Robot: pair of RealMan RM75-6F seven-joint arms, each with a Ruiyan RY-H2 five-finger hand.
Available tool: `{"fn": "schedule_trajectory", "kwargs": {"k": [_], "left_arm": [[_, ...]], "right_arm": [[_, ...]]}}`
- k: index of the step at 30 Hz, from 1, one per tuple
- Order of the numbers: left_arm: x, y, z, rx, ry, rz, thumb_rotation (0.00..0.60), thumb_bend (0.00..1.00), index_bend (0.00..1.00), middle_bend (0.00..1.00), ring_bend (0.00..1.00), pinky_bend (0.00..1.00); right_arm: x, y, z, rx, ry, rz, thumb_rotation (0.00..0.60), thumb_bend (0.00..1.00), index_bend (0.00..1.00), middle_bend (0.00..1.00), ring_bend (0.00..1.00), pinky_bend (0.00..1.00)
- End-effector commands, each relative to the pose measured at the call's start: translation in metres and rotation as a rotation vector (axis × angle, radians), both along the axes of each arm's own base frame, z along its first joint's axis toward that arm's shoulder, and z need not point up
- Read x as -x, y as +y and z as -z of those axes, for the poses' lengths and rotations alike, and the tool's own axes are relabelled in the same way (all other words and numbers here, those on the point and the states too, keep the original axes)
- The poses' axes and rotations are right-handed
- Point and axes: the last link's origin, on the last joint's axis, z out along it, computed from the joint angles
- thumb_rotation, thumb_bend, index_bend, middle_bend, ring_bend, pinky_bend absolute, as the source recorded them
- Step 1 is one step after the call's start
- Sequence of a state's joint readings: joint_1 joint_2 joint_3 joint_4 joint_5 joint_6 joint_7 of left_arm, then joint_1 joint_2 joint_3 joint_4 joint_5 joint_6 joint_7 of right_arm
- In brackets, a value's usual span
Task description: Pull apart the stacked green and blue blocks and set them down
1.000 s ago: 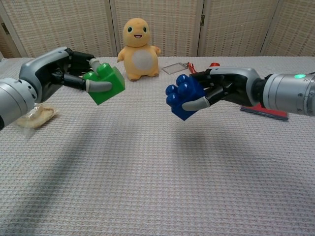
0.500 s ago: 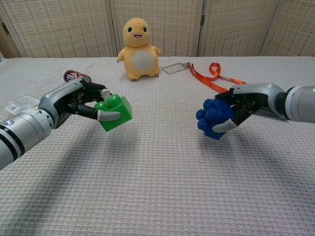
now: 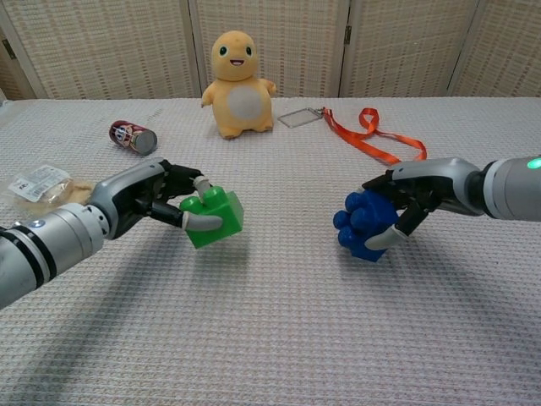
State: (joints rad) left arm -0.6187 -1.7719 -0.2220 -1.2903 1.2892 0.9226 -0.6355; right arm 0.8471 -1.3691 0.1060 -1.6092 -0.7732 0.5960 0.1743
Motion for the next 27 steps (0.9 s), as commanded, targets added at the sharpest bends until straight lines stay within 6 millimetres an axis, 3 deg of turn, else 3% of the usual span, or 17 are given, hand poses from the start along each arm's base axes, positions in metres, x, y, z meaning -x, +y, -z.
{"fn": "schedule_trajectory", "kwargs": {"k": [1, 4, 10, 13, 16, 19, 23, 27], "left_arm": [[-0.002, 0.001, -0.001, 0.024, -0.012, 0.028, 0.600, 0.36, 0.28, 0.06, 0.00, 0.00], [-0.003, 0.002, -0.003, 0.028, -0.021, 0.039, 0.600, 0.34, 0.24, 0.00, 0.00, 0.00], [-0.007, 0.003, -0.008, 0.027, -0.042, 0.055, 0.600, 0.33, 0.21, 0.00, 0.00, 0.00], [-0.010, 0.003, -0.021, -0.008, -0.028, 0.105, 0.600, 0.33, 0.21, 0.00, 0.00, 0.00], [-0.012, -0.001, -0.043, -0.050, 0.023, 0.180, 0.600, 0.33, 0.21, 0.00, 0.00, 0.00], [-0.004, -0.006, -0.073, -0.122, 0.099, 0.248, 0.600, 0.33, 0.21, 0.00, 0.00, 0.00], [0.023, -0.016, -0.124, -0.246, 0.248, 0.299, 0.600, 0.33, 0.21, 0.00, 0.00, 0.00], [0.054, -0.040, -0.168, -0.385, 0.398, 0.282, 0.600, 0.33, 0.21, 0.00, 0.00, 0.00]], "right_arm": [[-0.005, -0.001, -0.006, -0.006, 0.006, -0.026, 0.600, 0.33, 0.00, 0.00, 0.00, 0.00], [-0.008, 0.000, -0.012, -0.005, 0.025, -0.054, 0.600, 0.33, 0.00, 0.00, 0.00, 0.00], [-0.015, 0.003, -0.028, -0.014, 0.018, -0.061, 0.600, 0.33, 0.00, 0.00, 0.00, 0.00], [-0.022, 0.005, -0.043, 0.002, 0.010, -0.095, 0.600, 0.33, 0.00, 0.00, 0.00, 0.00], [-0.025, 0.013, -0.064, 0.051, 0.042, -0.190, 0.600, 0.33, 0.00, 0.00, 0.00, 0.00], [-0.012, 0.028, -0.087, 0.157, 0.151, -0.333, 0.600, 0.33, 0.00, 0.00, 0.00, 0.00], [0.021, 0.058, -0.114, 0.381, 0.342, -0.429, 0.600, 0.33, 0.00, 0.00, 0.00, 0.00], [0.047, 0.085, -0.122, 0.533, 0.453, -0.380, 0.600, 0.33, 0.00, 0.00, 0.00, 0.00]]}}
